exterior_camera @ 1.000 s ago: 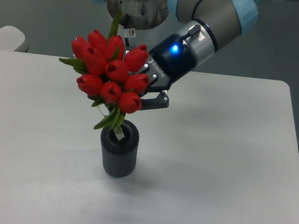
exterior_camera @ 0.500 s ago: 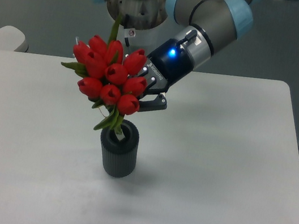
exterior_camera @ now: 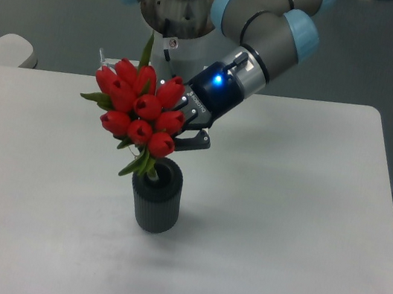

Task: Insert the flowers into the vase

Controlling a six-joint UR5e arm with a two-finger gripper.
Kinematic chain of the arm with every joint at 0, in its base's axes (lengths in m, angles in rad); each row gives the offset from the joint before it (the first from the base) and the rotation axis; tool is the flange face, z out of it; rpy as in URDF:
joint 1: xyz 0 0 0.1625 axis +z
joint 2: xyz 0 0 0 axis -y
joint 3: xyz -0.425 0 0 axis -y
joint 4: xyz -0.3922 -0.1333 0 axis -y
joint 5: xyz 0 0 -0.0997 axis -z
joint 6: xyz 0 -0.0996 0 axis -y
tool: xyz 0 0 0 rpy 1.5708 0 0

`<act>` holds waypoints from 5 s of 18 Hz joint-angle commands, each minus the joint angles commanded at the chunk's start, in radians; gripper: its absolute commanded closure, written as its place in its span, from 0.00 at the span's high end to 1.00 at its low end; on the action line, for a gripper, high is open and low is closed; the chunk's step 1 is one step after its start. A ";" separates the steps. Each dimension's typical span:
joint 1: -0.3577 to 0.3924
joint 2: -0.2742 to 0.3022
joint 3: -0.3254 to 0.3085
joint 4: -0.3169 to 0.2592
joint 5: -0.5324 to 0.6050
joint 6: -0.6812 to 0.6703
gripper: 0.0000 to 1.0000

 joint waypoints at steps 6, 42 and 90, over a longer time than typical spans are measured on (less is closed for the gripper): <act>-0.001 -0.023 -0.038 0.000 0.003 0.029 0.26; 0.095 -0.135 -0.026 0.000 0.008 0.137 1.00; -0.041 -0.451 0.997 -0.362 1.160 0.439 1.00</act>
